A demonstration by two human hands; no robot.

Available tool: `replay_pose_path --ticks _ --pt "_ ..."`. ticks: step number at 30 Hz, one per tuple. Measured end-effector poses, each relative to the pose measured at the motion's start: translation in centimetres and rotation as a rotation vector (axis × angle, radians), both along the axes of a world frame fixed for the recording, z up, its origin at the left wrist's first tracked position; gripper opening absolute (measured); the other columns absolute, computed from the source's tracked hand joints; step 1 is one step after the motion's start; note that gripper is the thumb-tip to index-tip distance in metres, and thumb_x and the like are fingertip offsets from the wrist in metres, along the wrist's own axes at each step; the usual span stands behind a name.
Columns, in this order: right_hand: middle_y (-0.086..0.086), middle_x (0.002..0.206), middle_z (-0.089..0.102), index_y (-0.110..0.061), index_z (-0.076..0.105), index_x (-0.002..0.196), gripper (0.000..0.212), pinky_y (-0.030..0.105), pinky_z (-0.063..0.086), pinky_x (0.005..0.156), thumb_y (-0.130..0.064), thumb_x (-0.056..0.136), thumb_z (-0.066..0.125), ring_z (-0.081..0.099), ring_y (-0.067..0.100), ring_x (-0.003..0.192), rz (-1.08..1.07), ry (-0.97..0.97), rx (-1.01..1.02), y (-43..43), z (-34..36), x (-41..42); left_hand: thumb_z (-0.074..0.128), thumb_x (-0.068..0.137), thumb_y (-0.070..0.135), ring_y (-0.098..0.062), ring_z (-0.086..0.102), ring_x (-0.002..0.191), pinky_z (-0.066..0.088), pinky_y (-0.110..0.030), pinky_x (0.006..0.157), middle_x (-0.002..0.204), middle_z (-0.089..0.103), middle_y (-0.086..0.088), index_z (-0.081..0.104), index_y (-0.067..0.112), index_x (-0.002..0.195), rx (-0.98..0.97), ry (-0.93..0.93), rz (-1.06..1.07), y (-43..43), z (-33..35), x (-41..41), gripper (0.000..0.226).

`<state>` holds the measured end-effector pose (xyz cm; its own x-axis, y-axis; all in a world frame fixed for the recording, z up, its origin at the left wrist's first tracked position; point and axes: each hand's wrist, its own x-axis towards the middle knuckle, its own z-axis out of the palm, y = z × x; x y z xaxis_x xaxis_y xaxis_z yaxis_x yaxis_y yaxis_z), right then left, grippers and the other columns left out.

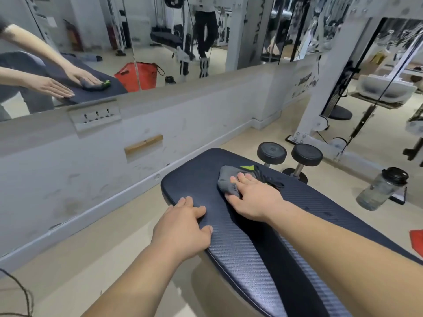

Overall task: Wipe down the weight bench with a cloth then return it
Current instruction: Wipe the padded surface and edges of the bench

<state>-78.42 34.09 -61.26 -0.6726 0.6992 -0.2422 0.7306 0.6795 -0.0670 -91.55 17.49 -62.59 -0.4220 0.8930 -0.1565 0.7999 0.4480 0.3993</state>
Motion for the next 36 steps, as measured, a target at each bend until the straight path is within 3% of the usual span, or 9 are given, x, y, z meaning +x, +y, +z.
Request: replay_pose_path --ticks 3,6,10,16,21,25,28,33,36 --pt "0.004 0.174 0.009 -0.020 0.016 0.165 0.071 0.039 0.016 0.126 -0.053 0.105 0.029 0.008 0.018 0.160 0.034 -0.029 0.033 -0.7 0.6 -0.4 0.060 0.089 0.054 -0.011 0.025 0.153 0.025 -0.030 0.122 0.164 0.032 0.012 0.055 0.042 0.142 0.034 -0.044 0.039 0.1 0.3 -0.5 0.054" --pt "0.006 0.173 0.015 -0.019 0.021 0.164 0.071 0.037 0.020 0.128 -0.054 0.103 0.032 0.014 0.019 0.159 0.135 -0.058 0.045 -3.7 1.3 2.0 0.061 0.090 0.048 -0.014 0.046 0.139 0.033 -0.030 0.118 0.151 0.051 0.017 0.066 0.036 0.129 0.092 0.017 0.104 0.1 0.6 -1.2 0.041" --pt "-0.003 0.174 0.006 -0.026 0.014 0.166 0.072 0.031 0.013 0.129 -0.057 0.103 0.030 0.005 0.011 0.160 0.178 -0.136 -0.005 -5.7 2.0 4.7 0.057 0.095 0.042 -0.013 0.044 0.140 0.029 -0.028 0.118 0.153 0.049 0.012 0.065 0.025 0.129 0.115 0.073 0.093 0.8 0.5 -1.0 0.039" --pt "0.005 0.174 0.007 -0.019 0.015 0.166 0.074 0.039 0.011 0.129 -0.057 0.105 0.030 0.008 0.020 0.161 -0.023 -0.102 0.002 2.7 1.0 0.3 0.054 0.094 0.043 -0.009 0.044 0.141 0.044 -0.031 0.108 0.149 0.051 0.012 0.064 0.028 0.129 0.097 0.005 0.108 1.3 -0.6 -1.6 0.039" --pt "0.010 0.174 0.009 -0.016 0.014 0.165 0.074 0.045 0.017 0.127 -0.055 0.104 0.024 0.009 0.028 0.160 -0.214 -0.013 0.040 6.4 -1.0 -4.8 0.054 0.098 0.041 0.002 0.019 0.152 0.028 -0.023 0.116 0.161 0.035 0.019 0.054 0.030 0.144 0.149 -0.064 0.029 0.9 -0.9 -2.2 0.047" --pt "0.009 0.172 0.016 -0.016 0.021 0.164 0.071 0.039 0.018 0.126 -0.054 0.104 0.031 0.015 0.025 0.159 -0.008 0.028 0.081 3.8 -1.0 -5.8 0.057 0.096 0.038 0.003 0.019 0.152 0.023 -0.021 0.118 0.163 0.031 0.019 0.051 0.030 0.148 0.177 -0.108 0.017 1.1 -1.1 -2.7 0.053" --pt "0.005 0.173 0.014 -0.019 0.022 0.164 0.070 0.030 0.009 0.128 -0.053 0.105 0.037 0.011 0.019 0.160 0.184 0.034 0.038 0.5 -0.1 -4.1 0.061 0.093 0.035 0.005 0.024 0.149 0.023 -0.020 0.120 0.161 0.034 0.019 0.055 0.031 0.145 0.199 -0.142 0.051 1.0 -1.6 -3.4 0.053" --pt "-0.009 0.173 0.010 -0.034 0.020 0.164 0.068 0.029 0.005 0.129 -0.057 0.103 0.040 0.005 0.006 0.159 0.249 -0.035 -0.037 2.9 0.9 -2.6 0.064 0.092 0.049 -0.015 0.008 0.157 0.016 -0.026 0.122 0.171 0.012 -0.002 0.043 0.020 0.150 0.157 -0.062 0.122 1.3 -1.8 -3.7 0.069" --pt "-0.006 0.174 0.008 -0.030 0.018 0.165 0.070 0.036 0.008 0.130 -0.059 0.103 0.035 0.005 0.011 0.160 0.062 -0.013 -0.020 6.1 0.5 -5.4 0.070 0.084 0.057 -0.022 0.023 0.153 0.033 -0.034 0.117 0.168 0.019 -0.008 0.053 0.015 0.130 0.119 -0.092 0.196 1.7 -1.9 -4.0 0.066"
